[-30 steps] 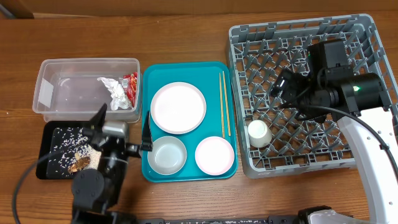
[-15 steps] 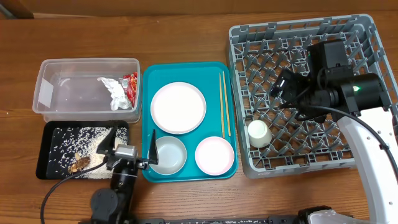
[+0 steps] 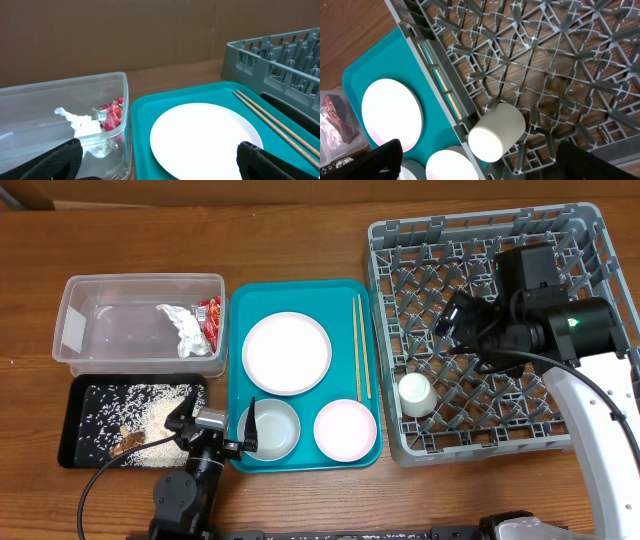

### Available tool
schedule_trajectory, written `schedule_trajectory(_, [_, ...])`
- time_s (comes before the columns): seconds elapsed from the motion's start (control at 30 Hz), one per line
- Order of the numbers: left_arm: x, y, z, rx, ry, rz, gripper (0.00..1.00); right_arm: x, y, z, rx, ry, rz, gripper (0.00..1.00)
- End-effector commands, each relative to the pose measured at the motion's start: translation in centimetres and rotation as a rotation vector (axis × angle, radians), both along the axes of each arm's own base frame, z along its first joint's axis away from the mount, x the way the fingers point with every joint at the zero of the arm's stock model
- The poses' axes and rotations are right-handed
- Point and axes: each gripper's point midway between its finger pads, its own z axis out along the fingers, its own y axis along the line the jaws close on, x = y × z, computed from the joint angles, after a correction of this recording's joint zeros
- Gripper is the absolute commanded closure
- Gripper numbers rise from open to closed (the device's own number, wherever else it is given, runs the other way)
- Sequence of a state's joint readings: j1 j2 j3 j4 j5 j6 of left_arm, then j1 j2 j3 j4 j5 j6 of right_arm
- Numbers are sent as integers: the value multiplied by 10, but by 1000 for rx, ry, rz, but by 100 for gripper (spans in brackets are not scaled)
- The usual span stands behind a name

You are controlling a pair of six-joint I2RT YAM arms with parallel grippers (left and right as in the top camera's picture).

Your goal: Sort waste into correct bins and load items into the dishwasher

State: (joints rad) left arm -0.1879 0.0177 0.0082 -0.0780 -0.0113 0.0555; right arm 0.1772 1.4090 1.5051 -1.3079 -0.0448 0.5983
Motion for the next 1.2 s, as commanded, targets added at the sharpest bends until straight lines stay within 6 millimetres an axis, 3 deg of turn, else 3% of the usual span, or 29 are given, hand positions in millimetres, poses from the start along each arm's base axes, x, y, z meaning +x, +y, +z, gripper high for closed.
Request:
schedule_trajectory(0.0, [-1,-3,0,-11,0,-13,0,4,-2,9,-3,-32,-4,0])
schedule_trajectory(0.37, [-1,-3,0,-11,0,-13,0,4,-1,9,1,-31,-6,0])
schedule_trajectory(0.43, [-1,-2,0,-11,0,-13,0,15,1,15,21,-80,-24,0])
schedule_trajectory(0.53, [-1,-3,0,-11,0,-13,0,24,23,25,128,-124,31,4])
schedule_trajectory(0.57, [-1,-3,0,-11,0,-13,0,16,47,25,210,-98,121,8])
schedule_trajectory(0.6, [-1,-2,0,-11,0,-13,0,9,60,23,235,-68,163,0])
schedule_trajectory(0.63, [-1,-3,0,-11,0,-13,0,2,69,19,237,-43,189,0])
schedule_trajectory(0.83, [-1,-3,0,-11,0,-13,0,-57,150,-25,121,91,578,0])
schedule_trajectory(0.9, [-1,-3,0,-11,0,-13,0,-73,164,-42,31,125,649,0])
schedule_trajectory(0.97, [-1,-3,0,-11,0,-13,0,-86,175,-58,-65,148,712,9])
schedule_trajectory(1.17, [-1,-3,0,-11,0,-13,0,-105,187,-94,-205,193,803,16])
